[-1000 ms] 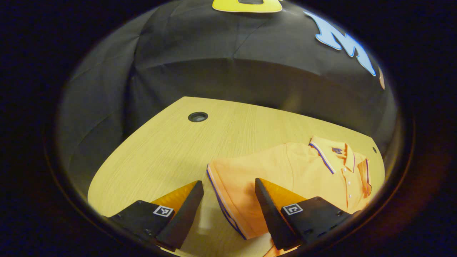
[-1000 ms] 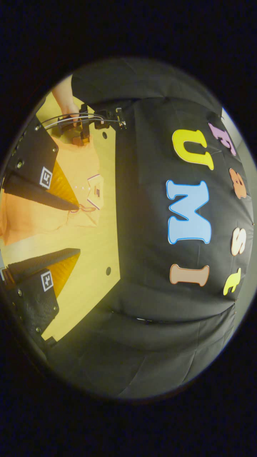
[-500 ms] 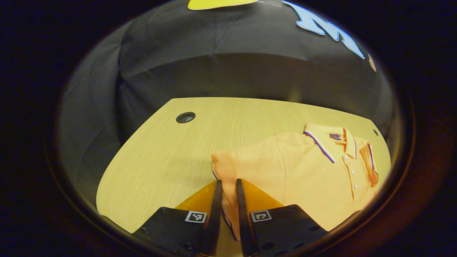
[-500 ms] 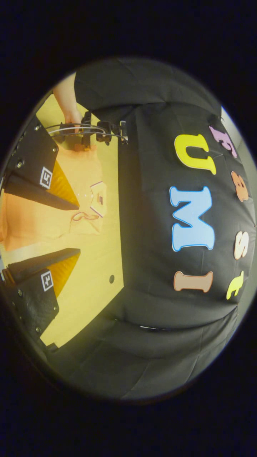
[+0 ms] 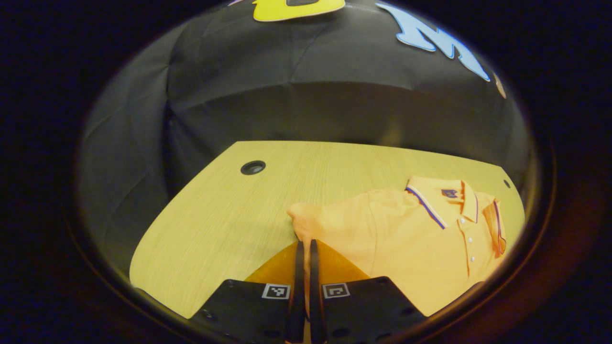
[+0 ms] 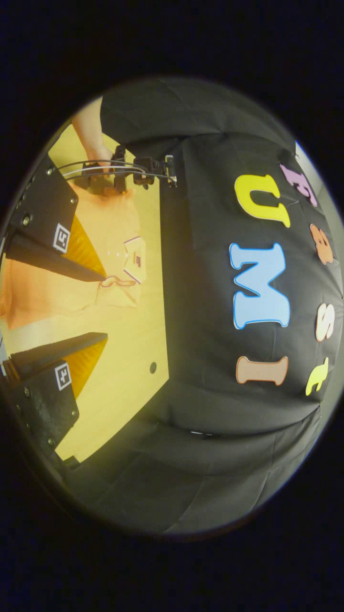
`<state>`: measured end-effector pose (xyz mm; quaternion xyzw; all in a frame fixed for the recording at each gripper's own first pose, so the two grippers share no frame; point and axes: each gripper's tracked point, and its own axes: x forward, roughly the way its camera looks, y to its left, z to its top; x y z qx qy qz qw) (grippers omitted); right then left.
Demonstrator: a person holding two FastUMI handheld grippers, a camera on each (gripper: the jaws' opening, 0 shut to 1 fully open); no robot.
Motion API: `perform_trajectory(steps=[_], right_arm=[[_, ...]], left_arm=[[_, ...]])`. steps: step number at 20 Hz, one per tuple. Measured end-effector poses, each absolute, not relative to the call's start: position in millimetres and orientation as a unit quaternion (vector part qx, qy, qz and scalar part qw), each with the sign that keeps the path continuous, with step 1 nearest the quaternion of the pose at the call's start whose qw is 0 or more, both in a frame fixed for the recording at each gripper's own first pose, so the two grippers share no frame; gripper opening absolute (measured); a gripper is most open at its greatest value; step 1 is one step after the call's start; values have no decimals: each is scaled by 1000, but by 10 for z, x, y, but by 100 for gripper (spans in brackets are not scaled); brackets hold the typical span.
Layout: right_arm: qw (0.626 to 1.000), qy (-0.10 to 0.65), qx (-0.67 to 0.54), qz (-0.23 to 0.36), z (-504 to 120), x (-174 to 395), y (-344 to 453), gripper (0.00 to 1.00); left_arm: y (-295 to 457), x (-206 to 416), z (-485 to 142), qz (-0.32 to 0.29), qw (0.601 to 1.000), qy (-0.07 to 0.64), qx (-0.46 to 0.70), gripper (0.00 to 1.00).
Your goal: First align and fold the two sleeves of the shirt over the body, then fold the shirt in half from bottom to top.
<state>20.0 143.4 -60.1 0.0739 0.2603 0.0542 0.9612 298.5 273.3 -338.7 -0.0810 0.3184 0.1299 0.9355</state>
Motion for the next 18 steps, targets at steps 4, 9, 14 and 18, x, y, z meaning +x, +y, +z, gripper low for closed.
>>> perform_trajectory(steps=[4,9,14,18], right_arm=[[961,259,79,46,-629,224,1445,69],[963,256,79,36,-672,196,1579,69],[961,259,84,46,-695,190,1770,67],[961,258,81,51,-675,210,1783,69]], left_arm=[[2536,3056,-3017,101,951,286,-53,11],[2081,3135,-2877,45,960,276,-28,11],[1762,3142,-2901,2,957,289,3,10],[1643,3146,-3014,-13,953,303,23,11]])
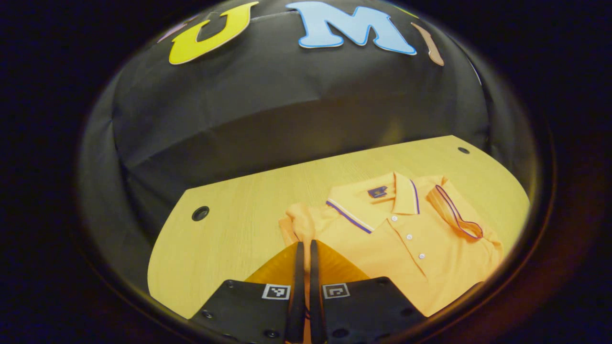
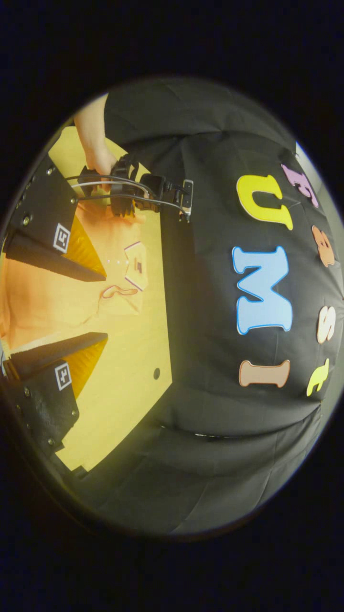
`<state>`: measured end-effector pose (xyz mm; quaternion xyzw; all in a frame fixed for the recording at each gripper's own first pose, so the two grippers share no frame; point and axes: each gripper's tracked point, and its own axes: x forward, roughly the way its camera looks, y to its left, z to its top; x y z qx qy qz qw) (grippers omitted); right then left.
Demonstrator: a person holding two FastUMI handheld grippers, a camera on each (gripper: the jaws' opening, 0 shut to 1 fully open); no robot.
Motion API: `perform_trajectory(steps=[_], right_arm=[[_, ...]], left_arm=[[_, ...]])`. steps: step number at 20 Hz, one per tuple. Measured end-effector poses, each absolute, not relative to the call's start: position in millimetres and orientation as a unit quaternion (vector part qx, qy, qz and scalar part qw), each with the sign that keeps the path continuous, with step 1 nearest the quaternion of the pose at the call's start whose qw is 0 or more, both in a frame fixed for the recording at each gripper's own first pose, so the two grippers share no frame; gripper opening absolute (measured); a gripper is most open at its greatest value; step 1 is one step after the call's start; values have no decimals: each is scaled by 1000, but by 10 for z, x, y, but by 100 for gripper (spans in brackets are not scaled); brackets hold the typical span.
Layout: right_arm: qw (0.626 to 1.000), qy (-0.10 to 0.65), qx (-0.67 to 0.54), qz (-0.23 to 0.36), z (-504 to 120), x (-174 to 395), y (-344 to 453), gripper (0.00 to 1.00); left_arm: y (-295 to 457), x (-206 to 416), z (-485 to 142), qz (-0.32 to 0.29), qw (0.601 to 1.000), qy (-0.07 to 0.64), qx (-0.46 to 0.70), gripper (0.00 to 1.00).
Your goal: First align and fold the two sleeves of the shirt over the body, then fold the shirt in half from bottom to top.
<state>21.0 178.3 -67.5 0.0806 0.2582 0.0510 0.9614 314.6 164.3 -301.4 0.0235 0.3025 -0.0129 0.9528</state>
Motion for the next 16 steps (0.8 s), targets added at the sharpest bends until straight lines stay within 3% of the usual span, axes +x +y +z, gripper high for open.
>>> perform_trajectory(steps=[4,8,9,10,12,16], right_arm=[[960,261,87,45,-688,192,1711,69],[959,264,94,43,-697,175,1649,69],[959,263,94,43,-700,171,1629,69],[959,263,91,42,-709,161,1609,69],[959,266,87,44,-742,132,1591,69],[957,273,82,54,-799,90,1569,69]], left_arm=[[1549,3153,-3170,-27,945,324,39,11],[1411,3125,-3277,-48,937,343,47,20],[1375,3109,-3286,-51,936,345,47,31],[1339,3095,-3284,-55,935,346,45,29],[1282,3049,-3278,-60,935,348,41,34],[1213,2926,-3235,-63,935,349,23,64]])
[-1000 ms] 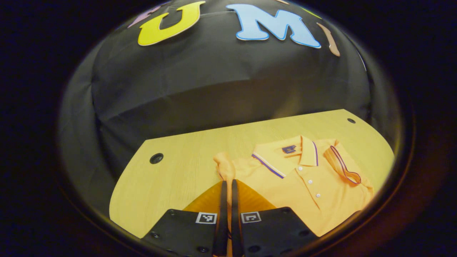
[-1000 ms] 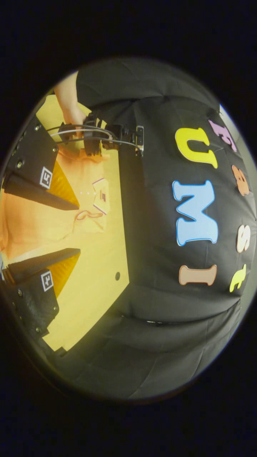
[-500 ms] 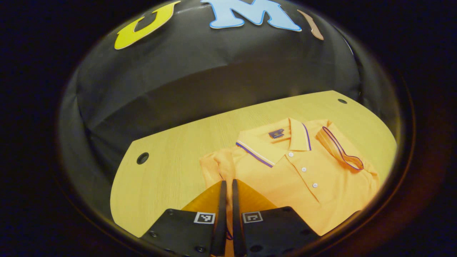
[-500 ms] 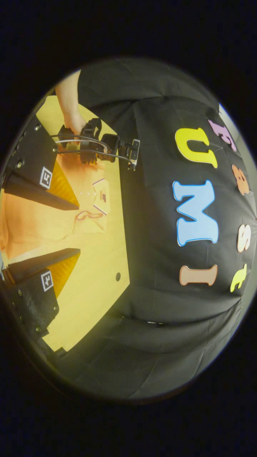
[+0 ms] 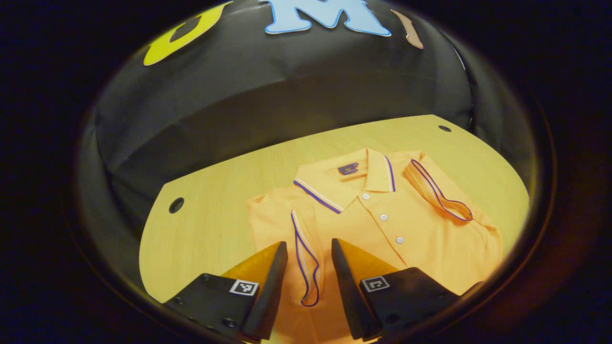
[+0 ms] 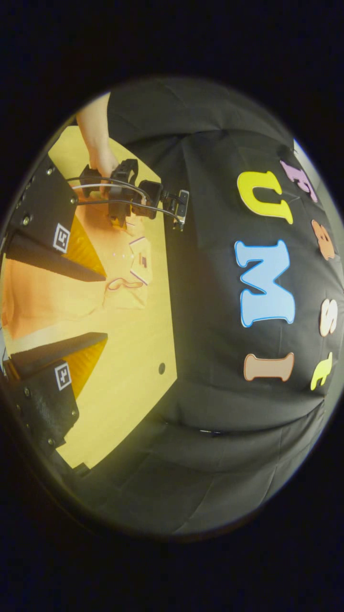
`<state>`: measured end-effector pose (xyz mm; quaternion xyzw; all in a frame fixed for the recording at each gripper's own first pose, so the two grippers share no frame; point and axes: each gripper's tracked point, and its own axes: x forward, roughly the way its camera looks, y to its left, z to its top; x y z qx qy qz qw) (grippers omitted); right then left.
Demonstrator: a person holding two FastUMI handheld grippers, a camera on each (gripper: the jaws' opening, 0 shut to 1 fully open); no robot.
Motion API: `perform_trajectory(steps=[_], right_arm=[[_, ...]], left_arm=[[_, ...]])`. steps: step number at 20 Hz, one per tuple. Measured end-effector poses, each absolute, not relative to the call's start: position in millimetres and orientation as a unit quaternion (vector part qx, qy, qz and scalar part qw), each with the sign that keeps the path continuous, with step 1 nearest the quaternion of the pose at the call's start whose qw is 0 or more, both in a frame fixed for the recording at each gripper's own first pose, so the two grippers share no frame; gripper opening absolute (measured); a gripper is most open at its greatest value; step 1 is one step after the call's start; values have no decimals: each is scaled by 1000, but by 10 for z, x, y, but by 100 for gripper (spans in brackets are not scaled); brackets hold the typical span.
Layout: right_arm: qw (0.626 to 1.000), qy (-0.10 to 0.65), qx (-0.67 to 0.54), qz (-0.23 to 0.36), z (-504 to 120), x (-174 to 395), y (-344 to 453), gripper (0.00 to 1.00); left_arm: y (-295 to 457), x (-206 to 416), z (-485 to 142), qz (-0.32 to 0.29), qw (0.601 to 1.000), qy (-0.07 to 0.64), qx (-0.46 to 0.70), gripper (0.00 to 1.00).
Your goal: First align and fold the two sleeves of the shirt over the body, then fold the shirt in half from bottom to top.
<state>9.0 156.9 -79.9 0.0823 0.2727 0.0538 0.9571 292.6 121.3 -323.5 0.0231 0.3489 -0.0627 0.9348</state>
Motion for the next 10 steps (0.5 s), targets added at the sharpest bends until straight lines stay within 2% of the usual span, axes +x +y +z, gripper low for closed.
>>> perform_trajectory(steps=[1,3,4,5,6,8,10], right_arm=[[956,275,81,57,-812,76,1561,69],[956,274,80,63,-816,71,1556,69],[956,274,79,65,-818,58,1553,69],[956,273,78,69,-824,45,1549,69],[956,273,77,75,-826,32,1559,69],[956,271,71,87,-846,0,1569,71],[955,271,63,100,-869,-10,1581,70]], left_arm=[[1200,2882,-3206,-63,935,348,14,77],[1195,2796,-3175,-61,936,348,0,86],[1190,2761,-3150,-59,936,346,-4,94],[1203,2711,-3119,-57,937,344,-7,94],[1213,2663,-3081,-54,939,340,-11,99],[1225,2577,-2985,-50,944,326,-20,92],[1281,2441,-2861,-40,948,313,-29,99]])
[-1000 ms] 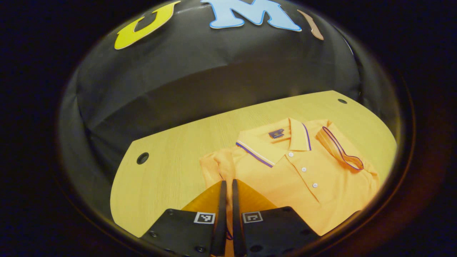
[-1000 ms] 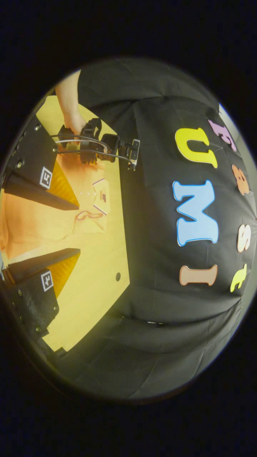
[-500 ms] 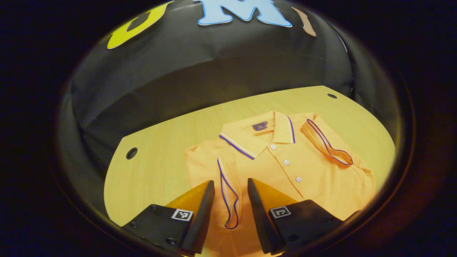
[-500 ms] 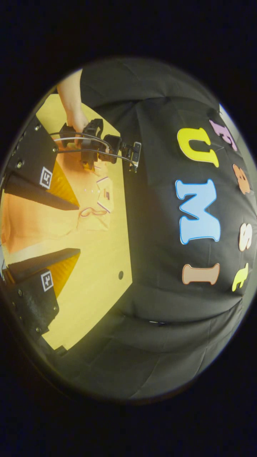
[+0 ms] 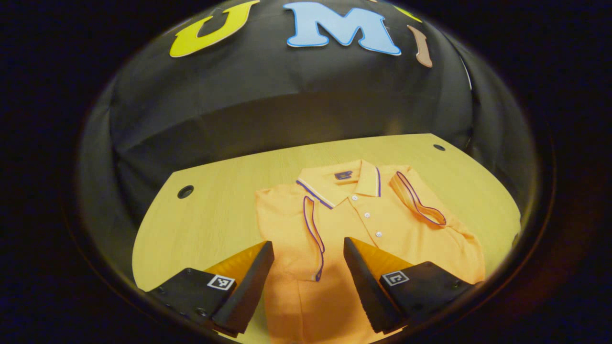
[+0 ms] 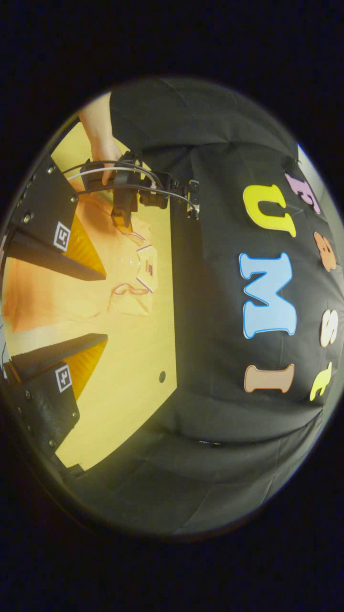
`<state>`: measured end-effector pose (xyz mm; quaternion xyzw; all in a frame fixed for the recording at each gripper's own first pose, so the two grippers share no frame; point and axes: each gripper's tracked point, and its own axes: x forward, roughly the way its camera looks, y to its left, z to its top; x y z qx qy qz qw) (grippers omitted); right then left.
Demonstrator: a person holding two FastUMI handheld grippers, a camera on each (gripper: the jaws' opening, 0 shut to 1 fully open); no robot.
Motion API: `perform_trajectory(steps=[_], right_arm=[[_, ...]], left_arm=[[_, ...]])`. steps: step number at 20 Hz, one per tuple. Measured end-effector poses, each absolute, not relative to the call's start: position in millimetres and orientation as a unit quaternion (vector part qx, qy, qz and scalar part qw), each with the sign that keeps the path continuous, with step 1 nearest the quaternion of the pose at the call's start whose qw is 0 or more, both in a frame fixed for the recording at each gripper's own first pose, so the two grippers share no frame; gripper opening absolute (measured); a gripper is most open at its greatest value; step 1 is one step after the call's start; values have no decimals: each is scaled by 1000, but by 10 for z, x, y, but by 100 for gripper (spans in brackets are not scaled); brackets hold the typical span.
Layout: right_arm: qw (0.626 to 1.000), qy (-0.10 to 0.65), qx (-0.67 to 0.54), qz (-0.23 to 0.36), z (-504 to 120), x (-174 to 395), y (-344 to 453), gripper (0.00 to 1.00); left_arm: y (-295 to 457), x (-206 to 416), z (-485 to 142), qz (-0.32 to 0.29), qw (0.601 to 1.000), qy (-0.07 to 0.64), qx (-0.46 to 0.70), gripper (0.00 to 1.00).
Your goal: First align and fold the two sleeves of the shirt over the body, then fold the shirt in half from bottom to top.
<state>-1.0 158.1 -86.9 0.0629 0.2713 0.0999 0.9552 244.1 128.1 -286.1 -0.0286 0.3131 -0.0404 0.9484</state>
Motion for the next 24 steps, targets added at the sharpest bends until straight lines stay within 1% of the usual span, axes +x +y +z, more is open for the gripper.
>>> perform_trajectory(steps=[1,2,3,5,7,13,18,19,20,21,22,23,24], right_arm=[[955,270,61,106,-874,-20,1588,70],[955,270,60,110,-884,-32,1594,74],[954,270,60,114,-899,-56,1602,77],[953,271,62,124,-944,-93,1648,79],[951,274,59,134,-1003,-158,1681,87],[946,287,44,148,-1220,-363,1693,87],[942,303,30,141,-1423,-537,1607,86],[942,305,29,140,-1468,-565,1590,87],[941,307,28,138,-1494,-598,1574,87],[941,309,26,135,-1521,-630,1546,87],[941,309,25,133,-1535,-659,1514,83],[942,307,23,133,-1542,-682,1501,87],[943,305,18,134,-1560,-700,1475,87]], left_arm=[[1317,2347,-2789,-35,950,307,-35,99],[1342,2253,-2723,-30,952,301,-41,92],[1376,2148,-2662,-25,954,294,-46,99],[1417,1937,-2552,-18,957,284,-54,99],[1465,1707,-2449,-10,961,271,-54,99],[1530,1037,-2258,8,966,250,-60,99],[1525,565,-2200,14,967,244,-78,99],[1519,482,-2187,14,967,242,-80,96],[1520,397,-2170,15,967,240,-80,99],[1524,308,-2153,17,967,239,-82,92],[1528,217,-2136,21,967,237,-85,92],[1548,125,-2110,25,968,234,-88,94],[1556,35,-2081,29,968,231,-90,96]])
